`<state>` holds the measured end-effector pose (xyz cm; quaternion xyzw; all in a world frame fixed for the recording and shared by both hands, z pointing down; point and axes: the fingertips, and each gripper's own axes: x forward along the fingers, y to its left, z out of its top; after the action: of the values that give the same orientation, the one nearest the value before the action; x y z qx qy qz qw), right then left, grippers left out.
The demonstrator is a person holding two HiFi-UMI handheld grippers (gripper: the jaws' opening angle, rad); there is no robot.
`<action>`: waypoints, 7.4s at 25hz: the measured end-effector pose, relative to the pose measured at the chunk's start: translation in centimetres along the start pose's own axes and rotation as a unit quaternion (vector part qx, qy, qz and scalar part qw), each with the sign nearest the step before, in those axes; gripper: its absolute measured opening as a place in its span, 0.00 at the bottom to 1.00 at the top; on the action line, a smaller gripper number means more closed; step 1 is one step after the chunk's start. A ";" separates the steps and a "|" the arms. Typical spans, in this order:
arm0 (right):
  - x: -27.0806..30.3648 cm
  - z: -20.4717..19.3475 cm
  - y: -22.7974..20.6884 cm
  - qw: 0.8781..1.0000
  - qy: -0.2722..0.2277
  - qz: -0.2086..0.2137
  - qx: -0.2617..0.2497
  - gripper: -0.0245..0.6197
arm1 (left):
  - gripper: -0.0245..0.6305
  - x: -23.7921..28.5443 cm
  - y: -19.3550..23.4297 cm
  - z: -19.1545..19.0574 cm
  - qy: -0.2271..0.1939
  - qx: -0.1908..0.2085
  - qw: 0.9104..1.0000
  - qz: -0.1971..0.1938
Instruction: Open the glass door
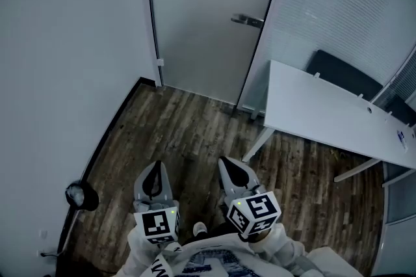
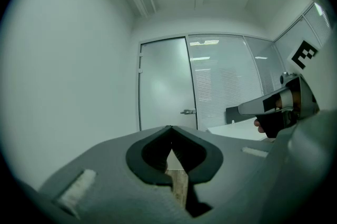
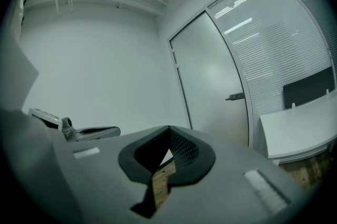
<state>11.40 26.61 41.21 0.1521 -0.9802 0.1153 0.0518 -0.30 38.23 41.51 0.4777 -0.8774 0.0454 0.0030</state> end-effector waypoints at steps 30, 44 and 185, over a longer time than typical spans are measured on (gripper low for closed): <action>19.9 3.7 -18.0 0.999 0.015 -0.003 0.039 0.04 | 0.04 26.5 -2.2 -0.8 0.039 0.024 0.999 -0.015; 25.7 6.2 -29.0 0.997 -0.004 -0.028 0.066 0.04 | 0.04 39.2 -6.7 0.7 0.031 0.055 0.997 -0.049; 38.6 8.5 -55.0 0.929 0.009 -0.339 0.144 0.04 | 0.22 98.8 -23.7 -8.9 0.040 0.317 0.916 -0.242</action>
<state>-8.67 -37.46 49.83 0.4805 -0.8424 0.2324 0.0741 -34.49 -56.61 56.95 0.6491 -0.6739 0.3377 -0.1024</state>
